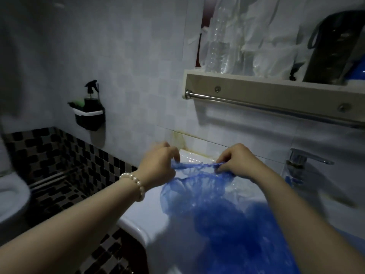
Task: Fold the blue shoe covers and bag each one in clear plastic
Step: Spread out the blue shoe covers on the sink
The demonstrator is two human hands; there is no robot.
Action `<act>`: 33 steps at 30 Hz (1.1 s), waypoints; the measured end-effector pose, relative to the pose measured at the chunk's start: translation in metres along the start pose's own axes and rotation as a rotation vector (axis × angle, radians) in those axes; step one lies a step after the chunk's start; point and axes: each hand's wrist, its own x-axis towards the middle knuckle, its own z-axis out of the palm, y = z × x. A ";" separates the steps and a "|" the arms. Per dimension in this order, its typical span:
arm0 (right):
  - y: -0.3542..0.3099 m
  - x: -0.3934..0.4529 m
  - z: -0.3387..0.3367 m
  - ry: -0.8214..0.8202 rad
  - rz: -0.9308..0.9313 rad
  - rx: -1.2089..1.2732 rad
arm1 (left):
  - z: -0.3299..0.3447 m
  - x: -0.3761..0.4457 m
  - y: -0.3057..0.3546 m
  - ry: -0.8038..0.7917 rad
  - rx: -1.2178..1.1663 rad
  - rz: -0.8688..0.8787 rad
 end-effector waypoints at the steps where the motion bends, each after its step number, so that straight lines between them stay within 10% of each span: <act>1: 0.001 0.002 -0.002 -0.013 0.002 0.096 | -0.004 -0.001 -0.005 -0.018 -0.031 0.011; 7: -0.008 0.009 0.016 -0.010 -0.052 0.231 | -0.007 -0.006 0.006 -0.104 0.000 0.118; 12: -0.002 0.008 0.020 0.074 -0.047 0.768 | 0.003 0.010 -0.013 0.081 -0.618 -0.408; 15: 0.000 0.001 0.032 0.040 -0.018 0.535 | 0.006 0.024 -0.024 0.264 -0.995 -0.642; 21: 0.005 0.013 0.057 0.146 0.101 -0.090 | 0.016 0.023 -0.018 0.039 -0.873 -0.491; 26: 0.008 0.026 0.039 0.251 0.210 -0.222 | -0.001 0.005 -0.016 -0.486 -0.045 0.140; 31: 0.000 0.034 0.010 -0.233 0.298 -0.194 | -0.034 0.025 -0.039 -0.689 0.117 -0.035; 33: -0.013 0.037 -0.013 -0.163 0.213 -0.094 | -0.058 0.042 -0.041 -0.569 0.080 -0.126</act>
